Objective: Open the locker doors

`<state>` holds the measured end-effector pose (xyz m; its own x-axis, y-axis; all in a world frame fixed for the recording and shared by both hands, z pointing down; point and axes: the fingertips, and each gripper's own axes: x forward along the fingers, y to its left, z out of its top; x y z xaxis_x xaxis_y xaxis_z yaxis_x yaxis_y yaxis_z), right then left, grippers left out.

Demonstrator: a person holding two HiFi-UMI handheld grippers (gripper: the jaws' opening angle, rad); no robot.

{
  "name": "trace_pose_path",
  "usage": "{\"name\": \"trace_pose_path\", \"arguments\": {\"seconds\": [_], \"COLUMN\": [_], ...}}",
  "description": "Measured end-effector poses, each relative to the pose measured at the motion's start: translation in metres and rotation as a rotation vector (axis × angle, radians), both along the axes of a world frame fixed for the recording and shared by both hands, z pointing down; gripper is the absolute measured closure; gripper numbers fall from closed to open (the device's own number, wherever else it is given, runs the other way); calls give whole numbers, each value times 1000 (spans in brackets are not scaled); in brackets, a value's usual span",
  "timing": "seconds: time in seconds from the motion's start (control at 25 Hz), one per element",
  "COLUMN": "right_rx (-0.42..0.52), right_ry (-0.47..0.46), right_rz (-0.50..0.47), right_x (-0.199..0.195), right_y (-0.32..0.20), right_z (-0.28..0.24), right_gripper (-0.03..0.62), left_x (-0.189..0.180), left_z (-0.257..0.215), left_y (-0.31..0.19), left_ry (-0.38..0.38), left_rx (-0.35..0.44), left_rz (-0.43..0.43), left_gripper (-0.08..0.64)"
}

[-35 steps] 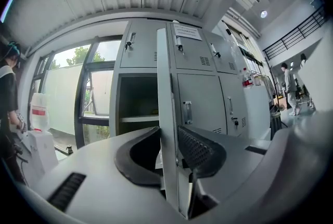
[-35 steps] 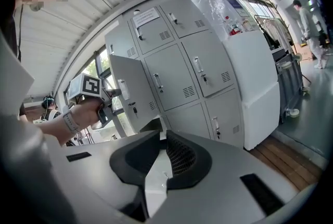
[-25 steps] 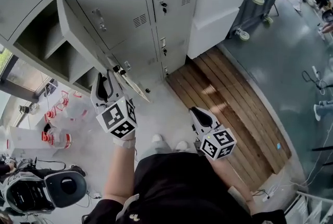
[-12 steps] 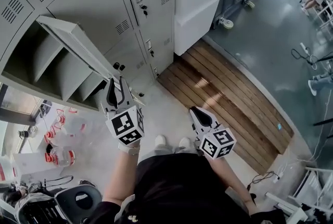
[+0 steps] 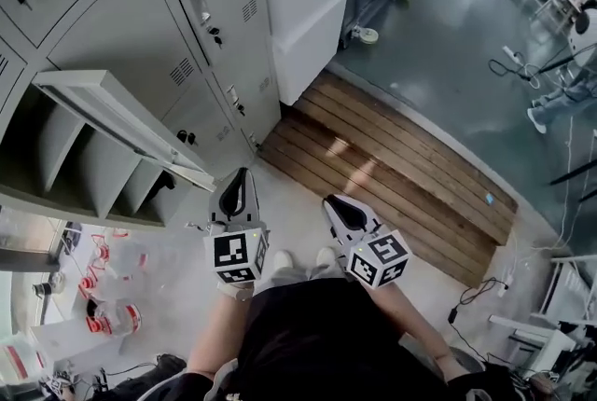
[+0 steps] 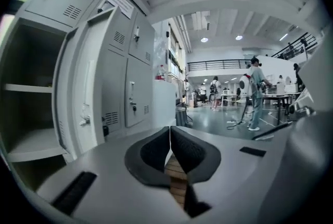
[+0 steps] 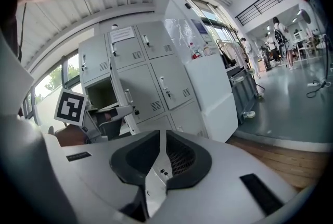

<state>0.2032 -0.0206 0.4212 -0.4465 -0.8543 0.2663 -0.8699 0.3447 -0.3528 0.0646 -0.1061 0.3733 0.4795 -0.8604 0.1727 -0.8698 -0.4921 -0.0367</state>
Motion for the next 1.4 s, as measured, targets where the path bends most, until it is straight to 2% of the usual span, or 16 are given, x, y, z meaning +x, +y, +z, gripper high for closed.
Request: {"name": "trace_pose_path", "arguments": {"seconds": [0.28, 0.44, 0.6, 0.88, 1.2, 1.4], "right_rx": [30, 50, 75, 103, 104, 102], "right_ry": [17, 40, 59, 80, 74, 111], "right_rz": [54, 86, 114, 160, 174, 149], "right_x": [20, 35, 48, 69, 76, 72], "right_y": [6, 8, 9, 10, 6, 3], "right_z": [-16, -29, -45, -62, -60, -55], "right_gripper": [529, 529, 529, 529, 529, 531], "left_x": [48, 70, 85, 104, 110, 110], "left_z": [13, 10, 6, 0, 6, 8], "left_y": [11, 20, 25, 30, 31, 29], "left_ry": [39, 27, 35, 41, 29, 15], "left_rx": [-72, -73, -72, -59, -73, -68], "left_rz": [262, 378, 457, 563, 581, 594], "left_gripper": [541, 541, 541, 541, 541, 541]}}
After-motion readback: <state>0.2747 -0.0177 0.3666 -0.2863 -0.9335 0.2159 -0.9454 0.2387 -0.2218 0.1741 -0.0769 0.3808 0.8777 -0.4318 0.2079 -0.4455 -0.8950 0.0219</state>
